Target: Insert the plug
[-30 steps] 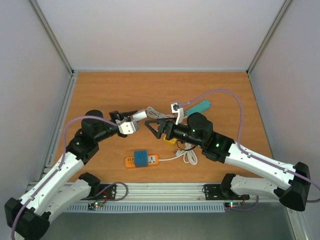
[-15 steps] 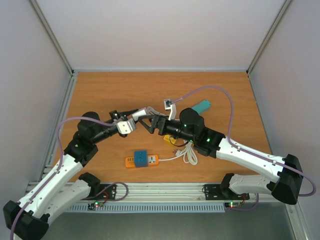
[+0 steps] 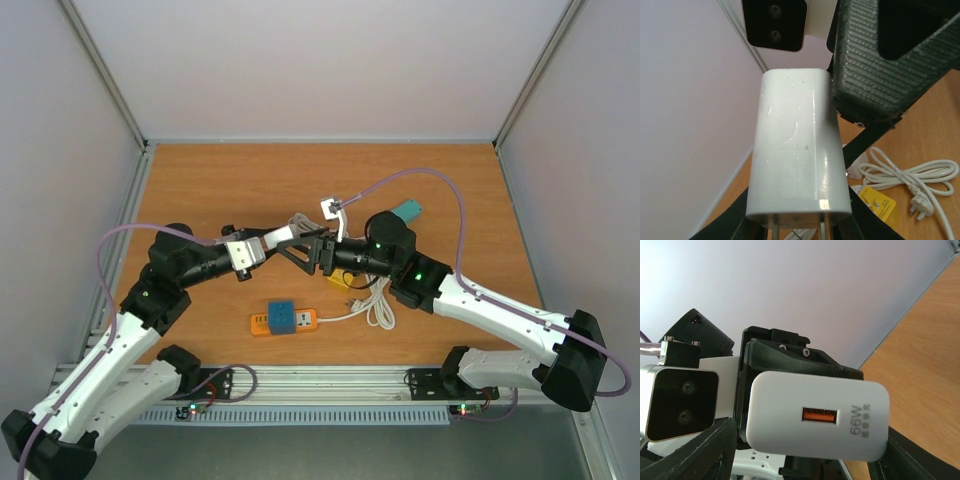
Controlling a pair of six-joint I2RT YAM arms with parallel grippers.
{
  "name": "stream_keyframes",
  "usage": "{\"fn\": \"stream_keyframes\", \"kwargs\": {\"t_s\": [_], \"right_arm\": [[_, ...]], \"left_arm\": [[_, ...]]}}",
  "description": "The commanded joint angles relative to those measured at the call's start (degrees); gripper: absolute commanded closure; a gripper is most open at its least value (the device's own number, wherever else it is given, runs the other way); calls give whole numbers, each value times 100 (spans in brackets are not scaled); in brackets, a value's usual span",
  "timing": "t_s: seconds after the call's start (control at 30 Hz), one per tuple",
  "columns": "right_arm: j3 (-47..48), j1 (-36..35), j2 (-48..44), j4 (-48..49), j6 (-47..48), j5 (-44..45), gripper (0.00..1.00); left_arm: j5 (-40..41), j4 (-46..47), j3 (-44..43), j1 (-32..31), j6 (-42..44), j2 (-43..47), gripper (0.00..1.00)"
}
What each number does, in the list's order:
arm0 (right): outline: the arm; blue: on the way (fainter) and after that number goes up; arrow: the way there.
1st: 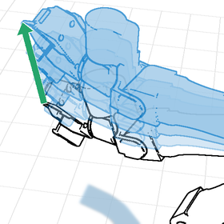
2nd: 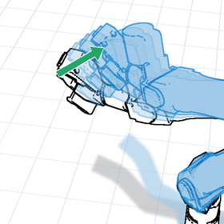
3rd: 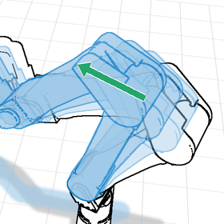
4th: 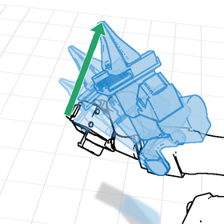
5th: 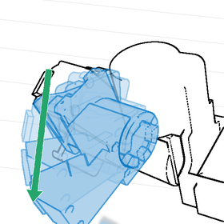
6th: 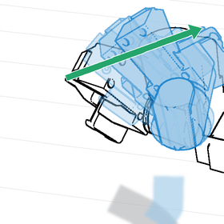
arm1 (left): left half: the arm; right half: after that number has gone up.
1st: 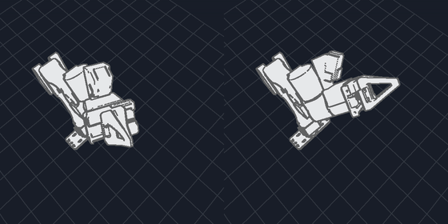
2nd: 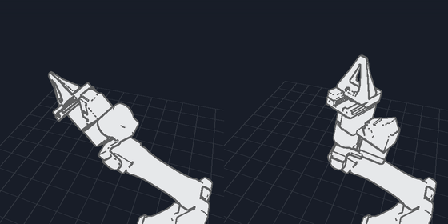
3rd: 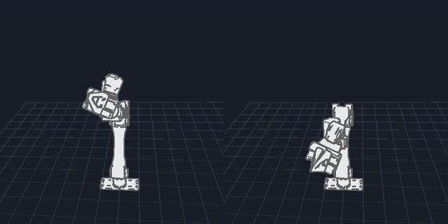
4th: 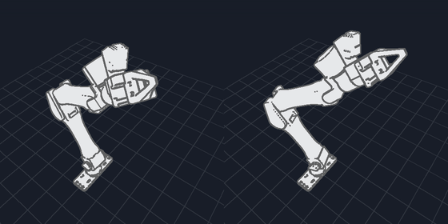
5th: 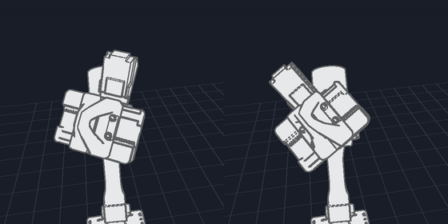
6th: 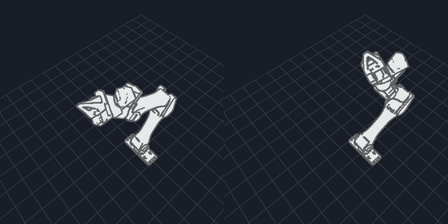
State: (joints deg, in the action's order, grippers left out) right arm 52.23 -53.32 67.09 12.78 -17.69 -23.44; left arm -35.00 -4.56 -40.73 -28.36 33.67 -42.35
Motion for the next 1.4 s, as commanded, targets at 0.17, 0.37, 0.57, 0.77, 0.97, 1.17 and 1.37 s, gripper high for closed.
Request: {"fn": "stream_keyframes", "kwargs": {"t_s": [0.17, 0.37, 0.57, 0.77, 0.97, 1.17, 1.37], "right_arm": [[114, 67, 149, 511, 44, -55, 42], [302, 67, 283, 232, 175, -349, 67], [124, 68, 80, 358, 101, -185, 43], [290, 67, 357, 541, -278, -496, 39], [235, 67, 399, 811, -524, -439, 40], [209, 110, 409, 850, -605, -304, 71], [269, 486, 255, 65, -259, -125, 89]], "left_arm": [[-295, -249, -163, -21, -349, 85, 99], [-417, -576, -74, -21, -102, 83, 94], [-259, -634, 153, -47, 132, 130, 97], [67, -303, 227, -55, 5, 131, 99], [452, -54, 421, -56, 89, 128, 99], [532, -40, 486, -58, 159, 113, 95], [-239, -1852, 123, -64, 756, -317, 0]]}}
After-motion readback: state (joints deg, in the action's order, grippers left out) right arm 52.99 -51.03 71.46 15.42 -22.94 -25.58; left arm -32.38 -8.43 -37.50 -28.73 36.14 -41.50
